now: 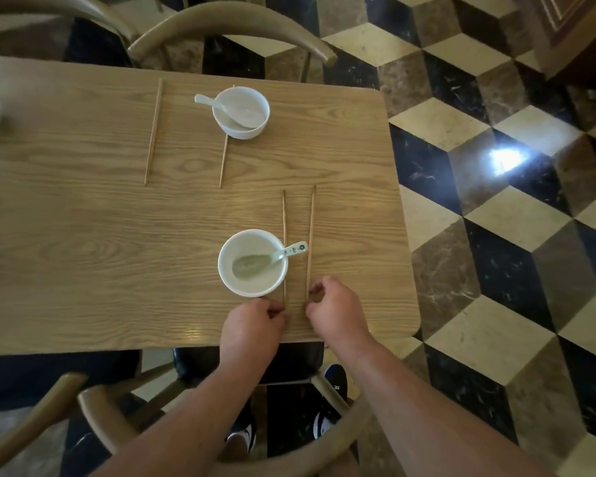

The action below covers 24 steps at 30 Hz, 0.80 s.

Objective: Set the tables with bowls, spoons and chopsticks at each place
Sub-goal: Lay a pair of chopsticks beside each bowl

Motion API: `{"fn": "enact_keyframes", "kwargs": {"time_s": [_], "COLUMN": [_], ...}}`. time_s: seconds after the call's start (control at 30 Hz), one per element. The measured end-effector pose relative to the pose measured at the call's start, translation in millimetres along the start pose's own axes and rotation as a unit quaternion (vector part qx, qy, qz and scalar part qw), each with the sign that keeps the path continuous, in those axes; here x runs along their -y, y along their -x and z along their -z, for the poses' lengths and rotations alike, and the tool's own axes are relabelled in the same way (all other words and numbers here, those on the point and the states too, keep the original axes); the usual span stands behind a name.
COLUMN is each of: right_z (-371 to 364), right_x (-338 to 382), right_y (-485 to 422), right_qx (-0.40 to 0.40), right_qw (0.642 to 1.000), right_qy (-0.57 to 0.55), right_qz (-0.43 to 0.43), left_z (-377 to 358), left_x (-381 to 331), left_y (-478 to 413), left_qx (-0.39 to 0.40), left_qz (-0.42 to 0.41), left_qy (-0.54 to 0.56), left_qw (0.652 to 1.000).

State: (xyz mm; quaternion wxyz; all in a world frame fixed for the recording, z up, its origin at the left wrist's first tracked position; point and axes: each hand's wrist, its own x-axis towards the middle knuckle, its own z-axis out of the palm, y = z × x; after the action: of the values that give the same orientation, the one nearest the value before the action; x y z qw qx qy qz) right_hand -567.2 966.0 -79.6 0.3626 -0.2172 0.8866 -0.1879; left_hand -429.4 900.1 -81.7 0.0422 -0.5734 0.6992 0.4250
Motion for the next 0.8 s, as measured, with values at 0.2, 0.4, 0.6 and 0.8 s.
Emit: {"fn": "enact_keyframes", "kwargs": {"time_s": [0.2, 0.4, 0.6, 0.8], "right_z": [-13, -12, -14, -11], "right_x": [-3, -7, -9, -7], "right_y": [-4, -11, -12, -12], "right_qx": [0.052, 0.078, 0.098, 0.105], "right_qw": [0.998, 0.996, 0.993, 0.992], "right_qy": [-0.014, -0.036, -0.068, -0.071], "right_qz": [0.030, 0.015, -0.011, -0.020], "left_z": [-9, -14, -17, -18], "left_x": [-7, -5, -2, 0], "left_y": [7, 5, 3, 2], "left_qx": [-0.002, -0.006, -0.006, -0.006], "left_qz": [0.008, 0.026, 0.026, 0.026], "left_qy": [0.013, 0.032, 0.040, 0.048], "left_qw": [1.000, 0.999, 0.999, 0.998]}}
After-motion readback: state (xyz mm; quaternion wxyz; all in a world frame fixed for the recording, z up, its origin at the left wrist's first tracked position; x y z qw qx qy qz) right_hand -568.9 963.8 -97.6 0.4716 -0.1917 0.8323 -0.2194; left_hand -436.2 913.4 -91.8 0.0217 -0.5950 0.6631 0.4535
